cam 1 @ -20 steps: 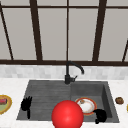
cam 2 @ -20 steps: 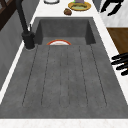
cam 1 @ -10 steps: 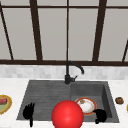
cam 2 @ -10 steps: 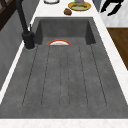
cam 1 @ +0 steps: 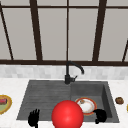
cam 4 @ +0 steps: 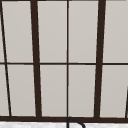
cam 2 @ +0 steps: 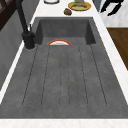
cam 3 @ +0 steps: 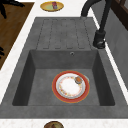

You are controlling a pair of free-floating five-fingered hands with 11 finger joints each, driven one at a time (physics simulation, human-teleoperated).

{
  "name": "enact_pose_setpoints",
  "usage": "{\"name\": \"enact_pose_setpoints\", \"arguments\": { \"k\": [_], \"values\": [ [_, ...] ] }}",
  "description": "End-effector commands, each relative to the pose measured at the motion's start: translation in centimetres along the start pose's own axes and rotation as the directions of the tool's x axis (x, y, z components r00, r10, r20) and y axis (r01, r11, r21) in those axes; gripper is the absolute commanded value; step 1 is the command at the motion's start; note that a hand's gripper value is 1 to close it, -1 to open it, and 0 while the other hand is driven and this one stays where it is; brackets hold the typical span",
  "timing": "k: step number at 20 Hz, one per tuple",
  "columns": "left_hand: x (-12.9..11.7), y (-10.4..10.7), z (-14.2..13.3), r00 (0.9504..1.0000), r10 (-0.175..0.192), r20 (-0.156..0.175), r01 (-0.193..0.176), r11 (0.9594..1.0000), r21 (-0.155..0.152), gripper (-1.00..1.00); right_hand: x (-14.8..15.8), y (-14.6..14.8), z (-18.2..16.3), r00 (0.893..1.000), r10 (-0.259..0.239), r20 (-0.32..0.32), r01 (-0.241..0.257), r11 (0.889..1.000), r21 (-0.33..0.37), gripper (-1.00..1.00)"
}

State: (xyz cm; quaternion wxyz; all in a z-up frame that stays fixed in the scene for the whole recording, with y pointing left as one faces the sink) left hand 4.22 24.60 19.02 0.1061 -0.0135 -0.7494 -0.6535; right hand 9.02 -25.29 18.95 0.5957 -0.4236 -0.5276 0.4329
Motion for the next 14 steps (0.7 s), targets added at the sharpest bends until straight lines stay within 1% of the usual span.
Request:
{"name": "enact_pose_setpoints", "arguments": {
  "k": [1, 5, 8, 9, 10, 12, 14],
  "values": [
    [0.0, 0.0, 0.0, 1.0000, 0.000, 0.000, 0.000, 1.0000, 0.000, -1.00, 0.0, 0.0, 0.0, 1.000, 0.000, 0.000, 0.000, 1.000, 0.000, 0.00],
    [0.2, -0.1, -0.4, 1.0000, 0.000, 0.001, 0.000, 1.0000, 0.001, -1.00, 0.0, 0.0, 0.0, 1.000, 0.000, 0.000, 0.000, 1.000, 0.000, 0.00],
    [0.2, -0.2, -1.0, 1.0000, 0.000, -0.001, 0.000, 1.0000, -0.006, -1.00, 0.0, 0.0, 0.0, 1.000, 0.000, 0.000, 0.000, 1.000, 0.000, 0.00],
    [0.1, -0.1, -0.6, 1.0000, 0.006, 0.001, -0.006, 1.0000, 0.000, -1.00, 0.0, 0.0, 0.0, 1.000, 0.000, 0.000, 0.000, 1.000, 0.000, 0.00],
    [0.1, -0.1, -0.6, 1.0000, 0.001, 0.000, -0.001, 1.0000, 0.001, -1.00, 0.0, 0.0, 0.0, 1.000, 0.000, 0.000, 0.000, 1.000, 0.000, 0.00],
    [-0.4, -0.3, -2.8, 0.9999, -0.010, 0.000, 0.010, 0.9988, -0.047, -1.00, 0.0, 0.0, 0.0, 1.000, 0.000, 0.000, 0.000, 1.000, 0.000, 0.00],
    [-0.7, -0.4, -3.7, 0.9999, -0.007, -0.008, 0.007, 0.9984, -0.056, -1.00, 0.0, 0.0, 0.0, 1.000, 0.000, 0.000, 0.000, 1.000, 0.000, 0.00]
  ]
}}
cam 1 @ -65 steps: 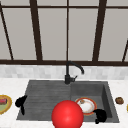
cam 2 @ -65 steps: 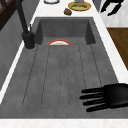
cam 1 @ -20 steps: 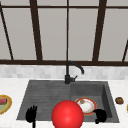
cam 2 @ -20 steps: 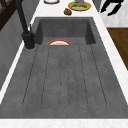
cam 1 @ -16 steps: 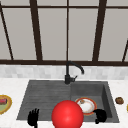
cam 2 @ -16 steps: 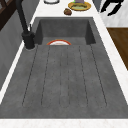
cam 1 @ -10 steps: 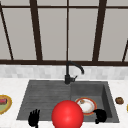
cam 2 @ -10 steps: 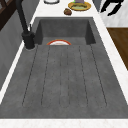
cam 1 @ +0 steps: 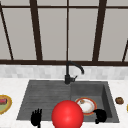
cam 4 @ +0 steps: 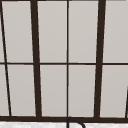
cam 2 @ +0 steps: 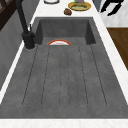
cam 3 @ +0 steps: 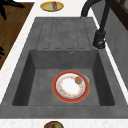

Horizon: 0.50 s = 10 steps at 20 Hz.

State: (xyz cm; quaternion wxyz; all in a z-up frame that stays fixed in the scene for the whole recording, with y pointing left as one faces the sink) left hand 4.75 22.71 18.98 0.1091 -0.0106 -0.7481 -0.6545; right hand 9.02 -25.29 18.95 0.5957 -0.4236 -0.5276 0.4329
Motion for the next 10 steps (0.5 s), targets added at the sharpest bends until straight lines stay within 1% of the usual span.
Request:
{"name": "enact_pose_setpoints", "arguments": {
  "k": [1, 4, 5, 7, 8, 10],
  "values": [
    [-0.4, -0.2, -2.3, 1.0000, -0.007, 0.002, 0.007, 0.9985, -0.055, -1.00, 0.0, 0.0, 0.0, 1.000, 0.000, 0.000, 0.000, 1.000, 0.000, 0.00],
    [-0.6, -0.3, -3.5, 0.9996, -0.002, 0.029, 0.004, 0.9985, -0.054, -1.00, 0.0, 0.0, 0.0, 1.000, 0.000, 0.000, 0.000, 1.000, 0.000, 0.00],
    [-0.8, -0.3, -4.0, 0.9996, -0.003, 0.029, 0.004, 0.9984, -0.056, -1.00, 0.0, 0.0, 0.0, 1.000, 0.000, 0.000, 0.000, 1.000, 0.000, 0.00],
    [-1.3, -0.4, -5.2, 0.9995, -0.016, 0.026, 0.017, 0.9985, -0.051, -1.00, 0.0, 0.0, 0.0, 1.000, 0.000, 0.000, 0.000, 1.000, 0.000, 0.00],
    [-1.4, -0.2, -5.8, 0.9992, -0.028, 0.028, 0.029, 0.9984, -0.049, -1.00, 0.0, 0.0, 0.0, 1.000, 0.000, 0.000, 0.000, 1.000, 0.000, 0.00],
    [-1.8, 0.0, -6.9, 0.9990, -0.037, 0.024, 0.038, 0.9981, -0.048, -1.00, 0.0, 0.0, 0.0, 1.000, 0.000, 0.000, 0.000, 1.000, 0.000, 0.00]
  ]
}}
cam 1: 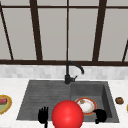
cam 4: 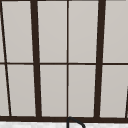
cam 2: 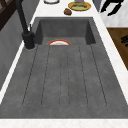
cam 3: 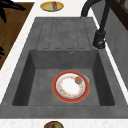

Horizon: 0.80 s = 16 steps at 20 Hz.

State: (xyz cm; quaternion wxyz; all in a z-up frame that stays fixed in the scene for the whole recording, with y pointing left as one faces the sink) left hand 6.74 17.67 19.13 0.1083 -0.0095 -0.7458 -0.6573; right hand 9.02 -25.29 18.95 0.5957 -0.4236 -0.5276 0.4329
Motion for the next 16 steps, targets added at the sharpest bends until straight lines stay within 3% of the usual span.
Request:
{"name": "enact_pose_setpoints", "arguments": {
  "k": [1, 3, 5, 11, 16],
  "values": [
    [-1.0, 0.4, -2.1, 0.9994, -0.030, 0.020, 0.031, 0.9984, -0.046, -1.00, 0.0, 0.0, 0.0, 1.000, 0.000, 0.000, 0.000, 1.000, 0.000, 0.00],
    [-2.0, 0.6, -2.0, 0.9992, -0.009, 0.040, 0.011, 0.9987, -0.050, -1.00, 0.0, 0.0, 0.0, 1.000, 0.000, 0.000, 0.000, 1.000, 0.000, 0.00],
    [-2.8, 0.7, -2.2, 0.9979, -0.014, 0.063, 0.018, 0.9983, -0.056, -1.00, 0.0, 0.0, 0.0, 1.000, 0.000, 0.000, 0.000, 1.000, 0.000, 0.00],
    [-4.8, 1.9, -5.0, 0.9990, -0.023, 0.037, 0.025, 0.9983, -0.052, -1.00, 0.0, 0.0, 0.0, 1.000, 0.000, 0.000, 0.000, 1.000, 0.000, 0.00],
    [-6.2, 2.3, -7.1, 0.9978, -0.045, 0.049, 0.047, 0.9974, -0.055, -1.00, 0.0, 0.0, 0.0, 1.000, 0.000, 0.000, 0.000, 1.000, 0.000, 0.00]
  ]
}}
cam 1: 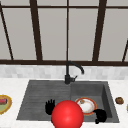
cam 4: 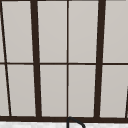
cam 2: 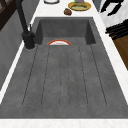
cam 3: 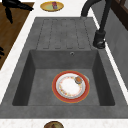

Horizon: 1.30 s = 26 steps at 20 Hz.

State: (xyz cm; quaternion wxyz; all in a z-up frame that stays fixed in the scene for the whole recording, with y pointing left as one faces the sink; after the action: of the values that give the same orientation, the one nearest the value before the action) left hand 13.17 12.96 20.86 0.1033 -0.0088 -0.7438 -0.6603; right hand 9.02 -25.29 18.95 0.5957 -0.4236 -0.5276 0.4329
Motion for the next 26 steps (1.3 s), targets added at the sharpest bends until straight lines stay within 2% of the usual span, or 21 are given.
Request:
{"name": "enact_pose_setpoints", "arguments": {
  "k": [1, 5, 7, 9, 16, 22, 26],
  "values": [
    [-1.2, 0.3, -1.8, 0.9983, -0.039, 0.042, 0.041, 0.9980, -0.049, -1.00, 0.0, 0.0, 0.0, 1.000, 0.000, 0.000, 0.000, 1.000, 0.000, 0.00],
    [-2.4, 0.6, -3.6, 0.9982, -0.044, 0.041, 0.046, 0.9977, -0.051, -1.00, 0.0, 0.0, 0.0, 1.000, 0.000, 0.000, 0.000, 1.000, 0.000, 0.00],
    [-3.2, 0.7, -4.7, 0.9989, -0.040, 0.024, 0.041, 0.9975, -0.057, -1.00, 0.0, 0.0, 0.0, 1.000, 0.000, 0.000, 0.000, 1.000, 0.000, 0.00],
    [-3.6, 0.6, -6.1, 0.9983, -0.054, 0.019, 0.055, 0.9972, -0.051, -1.00, 0.0, 0.0, 0.0, 1.000, 0.000, 0.000, 0.000, 1.000, 0.000, 0.00],
    [-6.2, 0.5, -10.4, 0.9978, -0.065, 0.004, 0.066, 0.9960, -0.061, -1.00, 0.0, 0.0, 0.0, 1.000, 0.000, 0.000, 0.000, 1.000, 0.000, 0.00],
    [-6.8, 0.2, -14.5, 0.9993, -0.036, -0.011, 0.035, 0.9965, -0.076, -1.00, 0.0, 0.0, 0.0, 1.000, 0.000, 0.000, 0.000, 1.000, 0.000, 0.00],
    [-6.8, -0.7, -17.3, 0.9998, -0.014, -0.014, 0.013, 0.9976, -0.067, -1.00, 0.0, 0.0, 0.0, 1.000, 0.000, 0.000, 0.000, 1.000, 0.000, 0.00]
  ]
}}
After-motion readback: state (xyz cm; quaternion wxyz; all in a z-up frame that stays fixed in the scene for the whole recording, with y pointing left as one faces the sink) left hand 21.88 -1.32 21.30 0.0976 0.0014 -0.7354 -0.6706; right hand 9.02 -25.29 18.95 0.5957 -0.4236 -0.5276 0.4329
